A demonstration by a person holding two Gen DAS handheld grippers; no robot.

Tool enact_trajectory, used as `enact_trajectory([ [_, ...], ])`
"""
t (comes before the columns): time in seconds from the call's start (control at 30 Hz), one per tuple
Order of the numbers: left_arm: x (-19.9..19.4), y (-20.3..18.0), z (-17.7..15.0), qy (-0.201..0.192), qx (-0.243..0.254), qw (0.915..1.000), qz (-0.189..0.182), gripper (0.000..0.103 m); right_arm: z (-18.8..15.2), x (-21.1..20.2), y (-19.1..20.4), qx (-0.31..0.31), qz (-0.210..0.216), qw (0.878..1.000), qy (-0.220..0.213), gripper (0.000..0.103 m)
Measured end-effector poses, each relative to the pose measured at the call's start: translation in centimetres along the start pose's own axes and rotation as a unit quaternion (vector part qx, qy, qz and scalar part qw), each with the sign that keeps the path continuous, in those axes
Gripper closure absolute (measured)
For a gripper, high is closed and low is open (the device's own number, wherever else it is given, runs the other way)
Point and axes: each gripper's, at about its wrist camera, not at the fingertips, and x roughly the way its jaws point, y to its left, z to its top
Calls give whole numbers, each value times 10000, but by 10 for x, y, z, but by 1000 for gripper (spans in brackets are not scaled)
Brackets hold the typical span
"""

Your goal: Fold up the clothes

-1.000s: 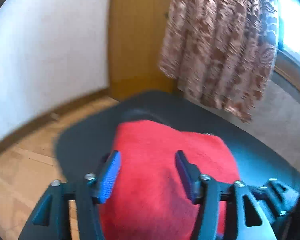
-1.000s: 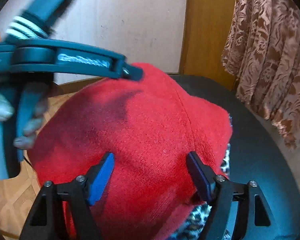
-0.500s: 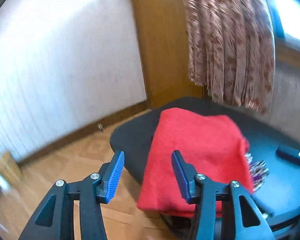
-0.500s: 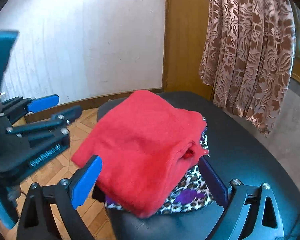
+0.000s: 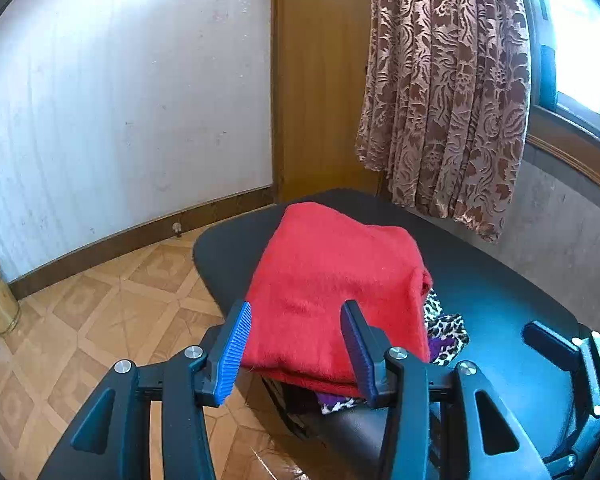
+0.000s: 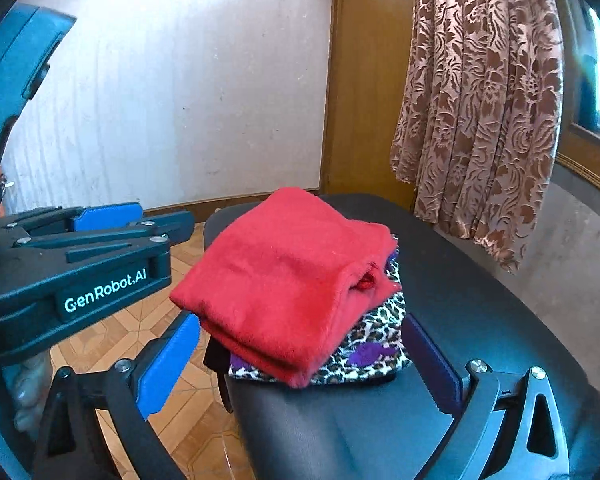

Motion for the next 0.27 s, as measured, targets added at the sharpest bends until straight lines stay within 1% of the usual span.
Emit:
enact_trajectory([
  [0.03, -1, 0, -1, -14, -4, 10000, 10, 59, -1, -2, -1, 10, -13, 10000, -10, 1],
  [0.17, -5, 2, -3, -67, -60, 9999, -48, 61, -6, -10, -4, 67, -69, 9999, -50, 0],
  [0.27, -6, 3, -3, -29, -98, 9999, 116, 61, -8, -12, -7, 132, -108, 9998, -44, 0],
])
